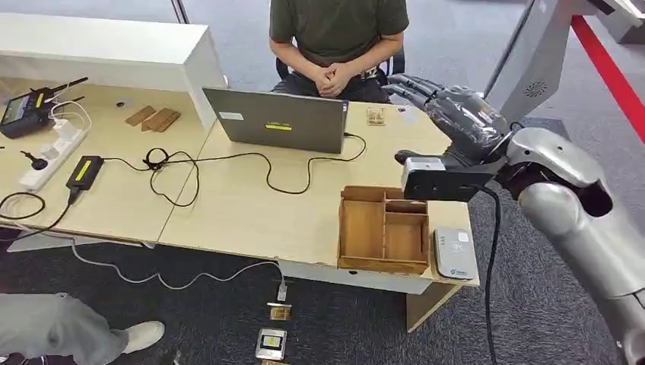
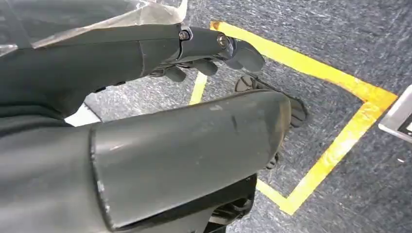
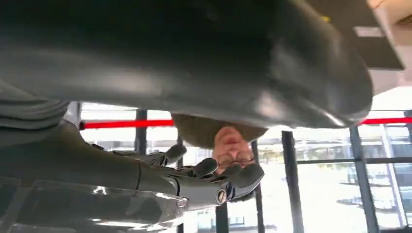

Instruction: Pass the card to the sensor for recognition and then transmit it.

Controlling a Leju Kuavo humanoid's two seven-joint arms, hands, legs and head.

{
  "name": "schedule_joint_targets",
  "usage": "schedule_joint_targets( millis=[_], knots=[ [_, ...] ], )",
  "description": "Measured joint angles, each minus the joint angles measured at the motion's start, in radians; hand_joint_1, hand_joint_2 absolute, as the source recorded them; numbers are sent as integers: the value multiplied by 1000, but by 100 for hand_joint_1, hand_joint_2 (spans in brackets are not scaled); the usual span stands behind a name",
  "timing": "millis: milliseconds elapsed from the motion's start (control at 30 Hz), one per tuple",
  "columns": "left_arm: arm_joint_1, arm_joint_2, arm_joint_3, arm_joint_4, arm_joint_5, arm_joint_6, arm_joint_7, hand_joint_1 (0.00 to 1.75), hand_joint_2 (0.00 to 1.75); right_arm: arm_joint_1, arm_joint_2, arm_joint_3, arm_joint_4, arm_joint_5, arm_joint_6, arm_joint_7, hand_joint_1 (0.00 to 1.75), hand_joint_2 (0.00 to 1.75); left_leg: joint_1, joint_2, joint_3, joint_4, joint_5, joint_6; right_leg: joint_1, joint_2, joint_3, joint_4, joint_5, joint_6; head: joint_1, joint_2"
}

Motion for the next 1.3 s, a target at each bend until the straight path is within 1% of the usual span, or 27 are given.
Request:
schedule_joint_targets(
  millis=[167, 367, 533, 600, 700, 833, 900, 967, 1233, 1300],
  knots=[
    [-2, -2, 0, -5, 1, 14, -1, 0, 0, 75, -10, 19, -51, -18, -27, 10, 0, 0, 0, 0, 0, 0, 0, 0, 0, 0, 0, -1, 0, 0, 0, 0],
    [-4, -3, 0, -8, 6, 16, -8, 0, 0, 161, -27, 47, -76, -17, -66, 19, 0, 0, 0, 0, 0, 0, 0, 0, 0, 0, 0, -1, 0, 0, 0, 0],
    [-4, -6, 0, -8, 23, 11, -41, 0, 0, 206, -41, 63, -72, 3, -103, 20, 0, 0, 0, 0, 0, 0, 0, 0, 0, 0, 0, 0, 0, 0, 0, 0],
    [-3, -7, 0, -8, 31, 2, -60, 0, 0, 214, -48, 64, -68, 31, -109, 56, 0, 0, 0, 0, 0, 0, 0, 0, 0, 0, 0, 0, 0, 0, 0, 0],
    [-3, -7, 0, -8, 37, -14, -79, 0, 0, 218, -57, 63, -62, 65, -97, 160, 0, 0, 0, 0, -1, 0, 0, 0, 0, 0, 0, 0, 0, 0, 0, 0],
    [-3, -7, 0, -8, 39, -23, -85, 0, 0, 220, -58, 55, -55, 75, -43, 263, 0, 0, 0, 0, -1, 0, 0, 0, 0, 0, 0, 0, 0, 0, 0, 0],
    [-3, -7, 0, -8, 40, -23, -85, 0, 0, 219, -58, 50, -51, 73, -19, 301, 0, 0, 0, 0, -1, 0, 0, 0, 0, 0, 0, 0, 0, 0, 0, 0],
    [-3, -7, 0, -8, 40, -23, -84, 0, 0, 217, -58, 39, -47, 73, -10, 315, 0, 0, 0, 0, -1, 0, 0, 0, 0, 0, 0, 0, 0, 0, 0, 0],
    [-3, -7, 0, -8, 39, -23, -79, 0, 0, 209, -58, 12, -32, 73, -6, 322, 0, 0, 0, 0, -1, 0, 0, 0, 0, 0, 0, 0, 0, 0, 0, 0],
    [-3, -7, 0, -8, 39, -26, -77, 0, 0, 209, -58, 8, -29, 62, 15, 322, 0, 0, 0, 0, -1, 0, 0, 0, 0, 0, 0, 0, 0, 0, 0, 0]
  ],
)
